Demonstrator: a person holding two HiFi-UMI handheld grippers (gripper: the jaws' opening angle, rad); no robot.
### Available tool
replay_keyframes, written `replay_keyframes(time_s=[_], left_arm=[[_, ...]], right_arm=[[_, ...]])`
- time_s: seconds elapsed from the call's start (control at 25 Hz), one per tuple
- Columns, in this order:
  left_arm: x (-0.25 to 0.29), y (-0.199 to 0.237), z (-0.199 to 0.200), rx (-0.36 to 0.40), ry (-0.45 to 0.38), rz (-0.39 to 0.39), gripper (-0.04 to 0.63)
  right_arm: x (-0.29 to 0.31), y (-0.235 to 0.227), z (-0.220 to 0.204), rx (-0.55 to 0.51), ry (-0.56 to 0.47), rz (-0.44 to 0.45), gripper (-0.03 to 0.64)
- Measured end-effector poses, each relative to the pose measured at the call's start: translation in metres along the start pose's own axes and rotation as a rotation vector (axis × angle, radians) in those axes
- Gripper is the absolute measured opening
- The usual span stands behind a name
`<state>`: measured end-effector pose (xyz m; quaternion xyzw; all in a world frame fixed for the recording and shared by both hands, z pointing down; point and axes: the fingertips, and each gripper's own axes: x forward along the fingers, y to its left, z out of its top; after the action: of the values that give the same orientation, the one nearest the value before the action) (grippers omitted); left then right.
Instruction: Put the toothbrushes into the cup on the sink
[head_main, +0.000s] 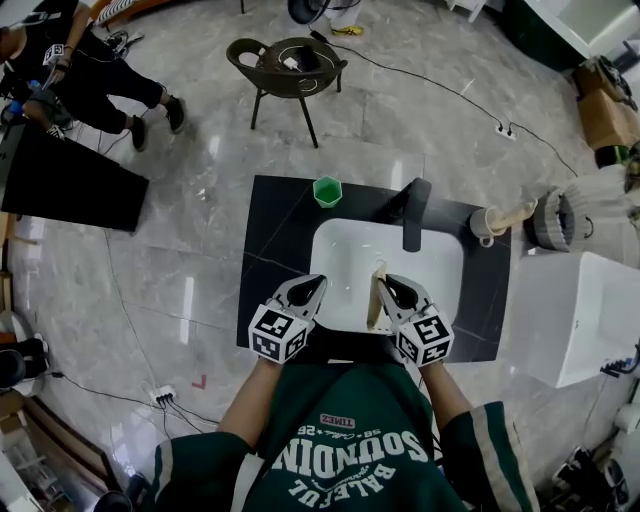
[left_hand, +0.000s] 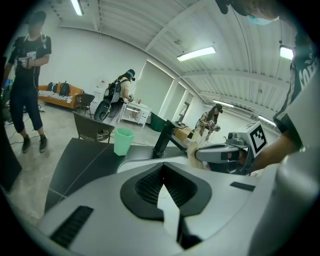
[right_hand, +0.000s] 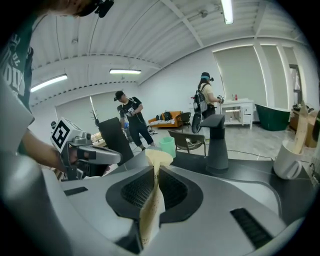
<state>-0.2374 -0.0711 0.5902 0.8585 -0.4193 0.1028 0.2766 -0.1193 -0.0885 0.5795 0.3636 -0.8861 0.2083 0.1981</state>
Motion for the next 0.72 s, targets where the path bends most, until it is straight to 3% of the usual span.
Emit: replay_keyframes(time_s=[0.48,0.72], left_arm=[[-0.024,0.039,-0.001,-0.029,-0.017,0.025,0.009],[-0.027,0.051,-0.001,-0.046,-0.021,0.026,0.009]], right_arm=[[0.049,0.021,0.050,-0.089,-0.040,0.043,0.061],[0.071,0.011,0.109,-0.090,-0.131,0.030,0.061]])
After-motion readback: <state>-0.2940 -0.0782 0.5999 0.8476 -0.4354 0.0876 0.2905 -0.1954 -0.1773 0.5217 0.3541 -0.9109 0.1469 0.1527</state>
